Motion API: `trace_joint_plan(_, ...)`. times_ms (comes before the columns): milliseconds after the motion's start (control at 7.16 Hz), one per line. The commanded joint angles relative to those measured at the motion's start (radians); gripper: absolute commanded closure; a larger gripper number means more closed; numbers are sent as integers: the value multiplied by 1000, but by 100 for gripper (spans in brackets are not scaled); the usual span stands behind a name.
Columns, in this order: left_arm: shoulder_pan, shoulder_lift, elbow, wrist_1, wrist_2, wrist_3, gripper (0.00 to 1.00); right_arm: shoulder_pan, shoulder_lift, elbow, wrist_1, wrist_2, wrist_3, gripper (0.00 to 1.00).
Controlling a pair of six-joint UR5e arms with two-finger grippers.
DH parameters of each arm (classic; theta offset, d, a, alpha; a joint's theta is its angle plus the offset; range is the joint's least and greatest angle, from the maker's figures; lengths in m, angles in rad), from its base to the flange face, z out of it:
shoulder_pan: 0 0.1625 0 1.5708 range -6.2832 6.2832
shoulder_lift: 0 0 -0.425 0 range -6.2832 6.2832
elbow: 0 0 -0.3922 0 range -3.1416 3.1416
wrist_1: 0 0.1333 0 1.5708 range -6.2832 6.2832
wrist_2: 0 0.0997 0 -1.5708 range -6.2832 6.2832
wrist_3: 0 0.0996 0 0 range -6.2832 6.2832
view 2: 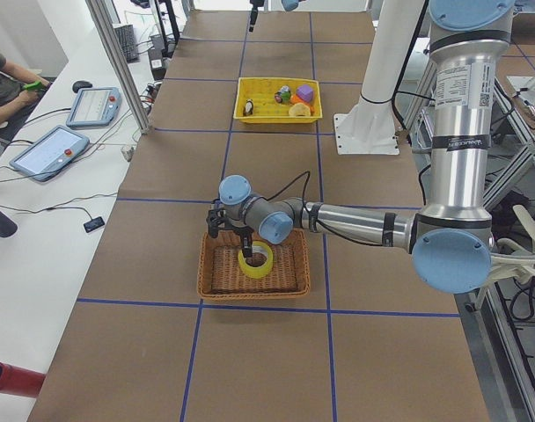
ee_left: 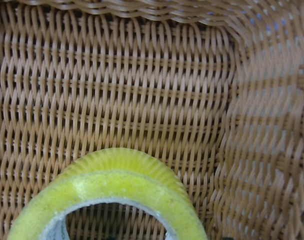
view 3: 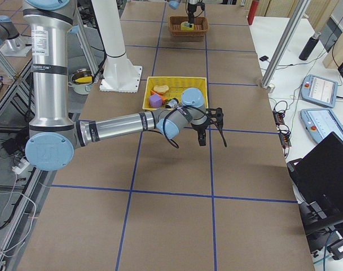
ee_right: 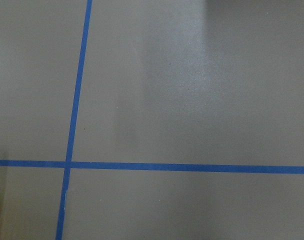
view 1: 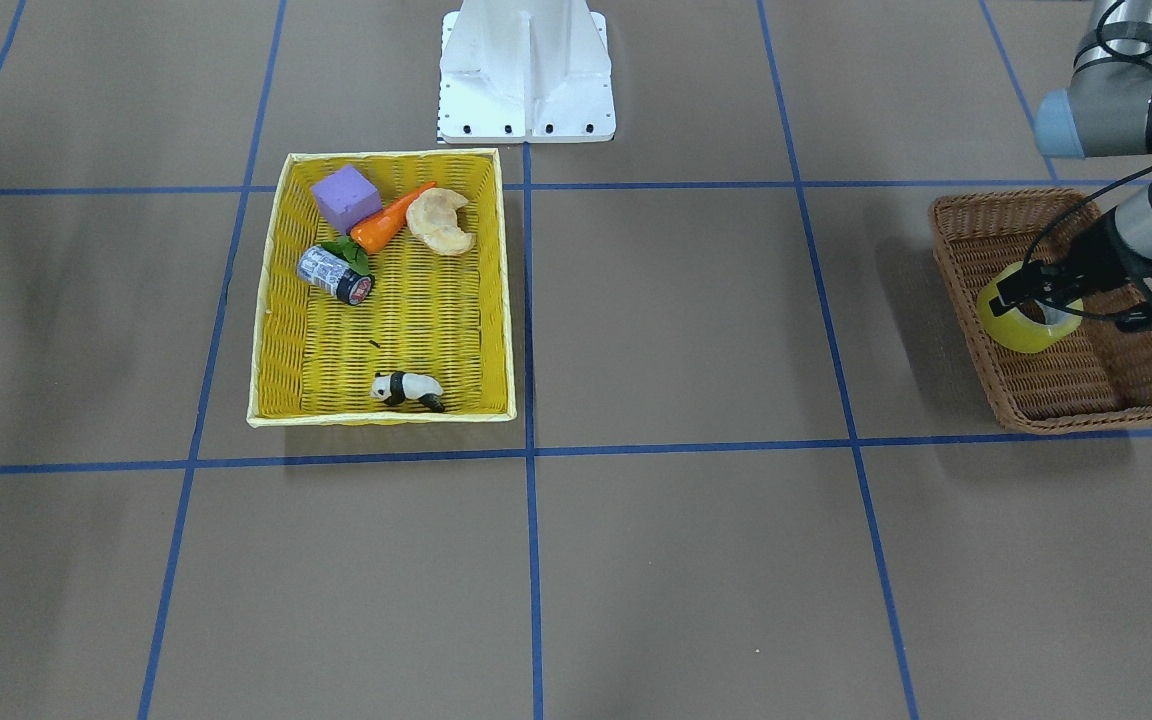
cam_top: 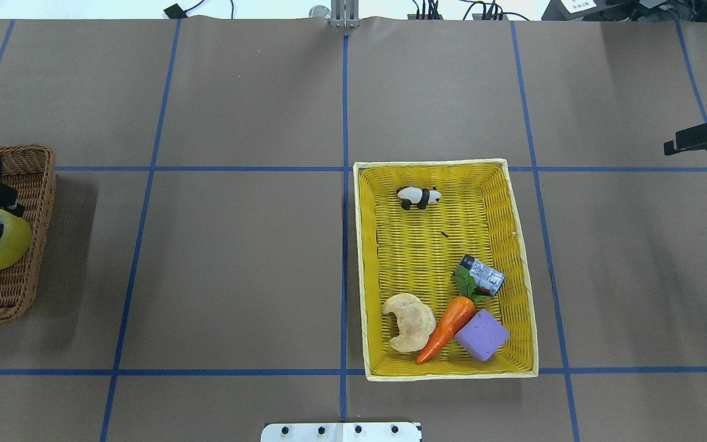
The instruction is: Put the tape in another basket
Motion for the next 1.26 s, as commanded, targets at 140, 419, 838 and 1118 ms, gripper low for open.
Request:
trace_joint_plan(140,-236,0,-4,66,4,384,2,63,21,2,-157,31,-172,0)
trace_joint_plan(419,-332,-12,6,198,102,664,2,152,70,-5,-369,53,-395,0)
trace_joint_plan(838,-360,-18,70,203,101,701,2,257,18,-1,-524,62,-613,0)
trace_joint_plan(1118,-360,-19,59,180,98,701,2,260,-18,-1,-525,103,-614,0)
